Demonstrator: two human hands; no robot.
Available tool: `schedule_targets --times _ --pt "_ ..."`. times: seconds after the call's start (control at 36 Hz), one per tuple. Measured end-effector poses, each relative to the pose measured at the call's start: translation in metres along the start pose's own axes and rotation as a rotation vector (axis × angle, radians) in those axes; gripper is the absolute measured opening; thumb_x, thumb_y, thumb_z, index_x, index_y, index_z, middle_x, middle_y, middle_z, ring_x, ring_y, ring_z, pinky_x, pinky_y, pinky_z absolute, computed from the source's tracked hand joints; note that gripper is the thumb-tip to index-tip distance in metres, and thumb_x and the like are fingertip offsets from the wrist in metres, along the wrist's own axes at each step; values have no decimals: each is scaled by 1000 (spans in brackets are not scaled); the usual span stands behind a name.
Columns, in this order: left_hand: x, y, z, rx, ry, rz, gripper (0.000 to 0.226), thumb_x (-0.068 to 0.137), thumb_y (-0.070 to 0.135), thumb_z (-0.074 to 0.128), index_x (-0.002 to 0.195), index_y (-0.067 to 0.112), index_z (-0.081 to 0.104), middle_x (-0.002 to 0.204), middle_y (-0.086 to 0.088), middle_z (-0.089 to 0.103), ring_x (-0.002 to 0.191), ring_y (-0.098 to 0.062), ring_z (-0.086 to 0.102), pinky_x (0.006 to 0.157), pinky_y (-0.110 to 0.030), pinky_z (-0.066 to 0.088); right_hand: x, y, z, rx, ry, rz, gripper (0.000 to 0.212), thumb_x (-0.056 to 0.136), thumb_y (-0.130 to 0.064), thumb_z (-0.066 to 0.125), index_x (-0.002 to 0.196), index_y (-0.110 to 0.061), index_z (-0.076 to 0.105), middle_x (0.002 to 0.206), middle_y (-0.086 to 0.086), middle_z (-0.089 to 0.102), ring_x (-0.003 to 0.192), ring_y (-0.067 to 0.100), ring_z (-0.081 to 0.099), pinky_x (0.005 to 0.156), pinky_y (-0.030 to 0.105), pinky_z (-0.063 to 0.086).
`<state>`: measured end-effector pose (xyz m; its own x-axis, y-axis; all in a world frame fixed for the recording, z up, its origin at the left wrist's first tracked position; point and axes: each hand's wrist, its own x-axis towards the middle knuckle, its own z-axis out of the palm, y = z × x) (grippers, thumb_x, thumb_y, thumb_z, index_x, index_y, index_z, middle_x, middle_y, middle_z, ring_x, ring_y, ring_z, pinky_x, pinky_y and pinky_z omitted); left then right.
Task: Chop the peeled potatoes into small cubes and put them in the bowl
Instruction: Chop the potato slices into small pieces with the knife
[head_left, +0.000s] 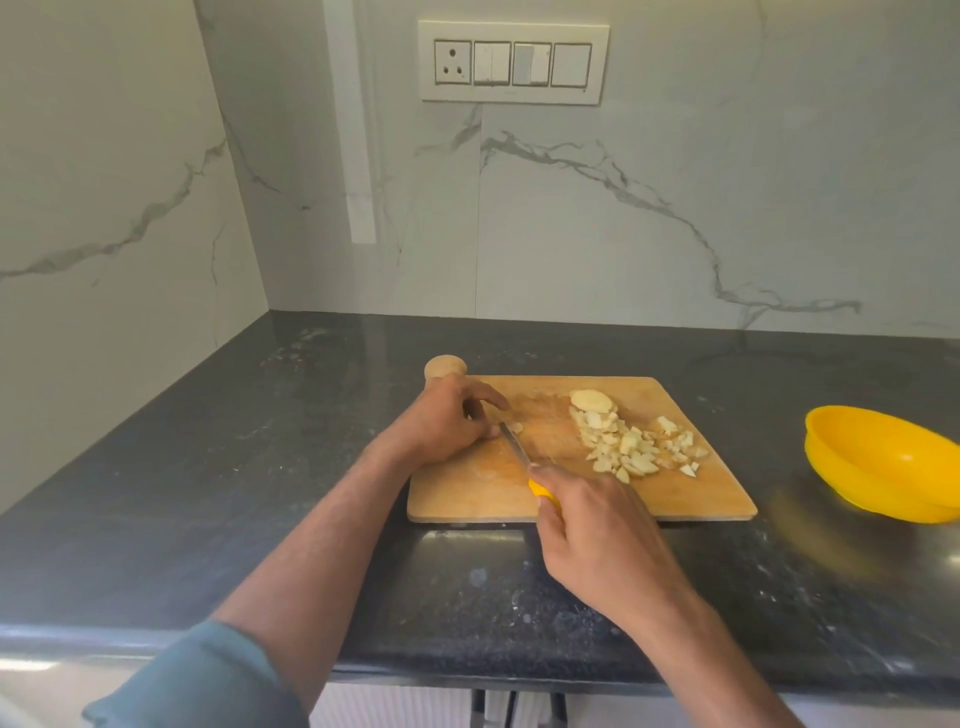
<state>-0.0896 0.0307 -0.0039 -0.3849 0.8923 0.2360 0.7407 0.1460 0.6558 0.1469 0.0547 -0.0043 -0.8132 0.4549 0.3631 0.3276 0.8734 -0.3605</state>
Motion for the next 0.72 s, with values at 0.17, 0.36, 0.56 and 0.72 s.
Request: schedule_targets --times 0.17,0.36,0.56,0.72 --pt "-2 -2 -10 10 35 4 32 80 22 87 111 25 77 85 7 72 84 -10 64 81 -27 55 -5 5 -10 45 101 38 33 98 -21 58 130 -17 67 91 -6 76 48 -4 51 52 0 32" --pt "-2 -7 -13 6 83 -17 26 74 18 91 98 23 81 81 8 74 82 -13 68 83 -36 58 19 -6 2 23 101 56 38 101 -24 51 137 -18 61 76 -7 68 50 1 45 47 9 26" --pt "-2 -4 -13 9 102 10 22 74 19 91 93 21 82 80 6 74 78 -9 67 76 -26 55 28 -17 7 -55 69 56 36 101 -25 50 135 -19 61 63 -12 48 43 -2 35 40 12 25" --pt "0 -6 -11 8 112 -7 17 72 14 91 82 21 80 76 4 75 73 -7 70 73 -24 57 26 -19 8 -72 23 15 40 103 -23 48 142 -17 55 70 -10 61 48 -1 43 42 7 26"
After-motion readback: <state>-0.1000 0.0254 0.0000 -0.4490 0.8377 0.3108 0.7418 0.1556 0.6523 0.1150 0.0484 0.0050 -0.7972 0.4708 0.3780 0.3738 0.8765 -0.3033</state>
